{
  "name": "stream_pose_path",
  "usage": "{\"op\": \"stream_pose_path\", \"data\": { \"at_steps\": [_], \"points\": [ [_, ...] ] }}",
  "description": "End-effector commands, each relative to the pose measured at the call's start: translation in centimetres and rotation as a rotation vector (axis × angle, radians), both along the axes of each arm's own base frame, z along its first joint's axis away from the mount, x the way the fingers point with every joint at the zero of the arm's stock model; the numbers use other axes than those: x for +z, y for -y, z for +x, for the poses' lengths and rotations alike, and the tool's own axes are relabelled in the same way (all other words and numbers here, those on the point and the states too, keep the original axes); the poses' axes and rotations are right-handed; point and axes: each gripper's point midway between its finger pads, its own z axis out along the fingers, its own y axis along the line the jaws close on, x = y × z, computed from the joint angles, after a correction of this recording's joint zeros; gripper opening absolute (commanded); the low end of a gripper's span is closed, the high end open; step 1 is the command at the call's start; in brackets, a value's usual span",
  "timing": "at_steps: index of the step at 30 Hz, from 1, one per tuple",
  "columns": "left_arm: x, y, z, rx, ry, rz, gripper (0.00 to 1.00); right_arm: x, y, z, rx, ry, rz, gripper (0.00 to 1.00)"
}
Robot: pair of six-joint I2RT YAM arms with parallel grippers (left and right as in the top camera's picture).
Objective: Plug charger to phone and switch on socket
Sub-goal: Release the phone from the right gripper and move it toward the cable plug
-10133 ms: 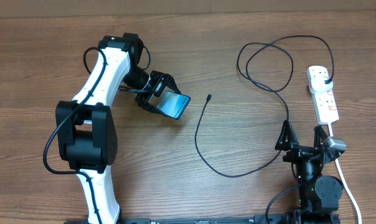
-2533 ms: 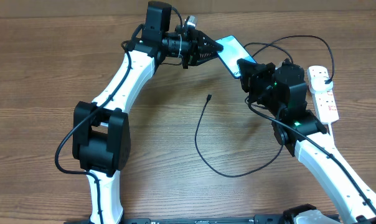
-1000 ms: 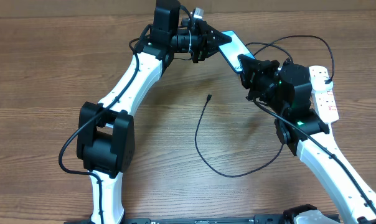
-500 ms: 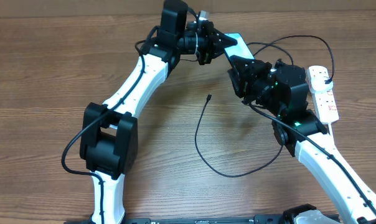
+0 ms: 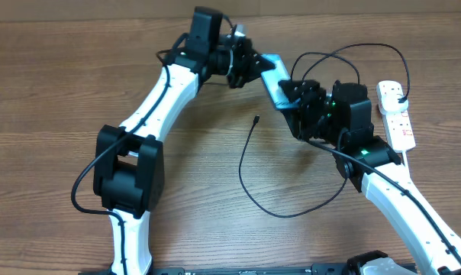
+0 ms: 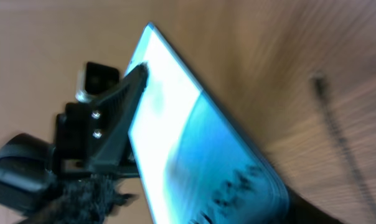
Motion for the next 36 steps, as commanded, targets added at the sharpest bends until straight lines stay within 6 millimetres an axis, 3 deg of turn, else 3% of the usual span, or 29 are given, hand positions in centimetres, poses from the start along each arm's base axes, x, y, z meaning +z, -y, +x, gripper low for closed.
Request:
{"op": "stream_pose_path", "data": {
  "at_steps": [1, 6, 13, 17, 24, 29, 36],
  "points": [
    [-1.4, -2.6, 0.6, -0.033, 0.125, 0.108, 0.04, -0.1, 0.2, -0.5, 0.123, 0.105, -0.178, 0.85],
    [-3.8, -5.2, -1.2, -0.105, 0.114, 0.217, 0.05, -2.5, 0.7, -2.3, 0.271, 0.110, -0.364, 0.99],
    [-5.1, -6.2, -4.0, -0.230, 0.116, 0.267, 0.04, -4.5, 1.3, -4.1, 0.401, 0.091, -0.492, 1.00],
    [-5.4, -6.4, -4.9, -0.261, 0.104, 0.276, 0.04, -4.7, 1.4, -4.4, 0.416, 0.087, -0.502, 0.90],
    [-5.4, -6.5, -5.0, -0.263, 0.101, 0.277, 0.04, -5.4, 1.1, -5.2, 0.446, 0.049, -0.481, 0.84],
    [-5.3, -6.7, -4.7, -0.252, 0.102, 0.273, 0.04, -4.8, -0.2, -4.4, 0.500, 0.075, -0.448, 0.79],
    [-5.2, -7.6, -4.2, -0.213, 0.070, 0.263, 0.04, -3.6, -1.3, -0.8, 0.590, 0.047, -0.502, 0.78]
  ]
}}
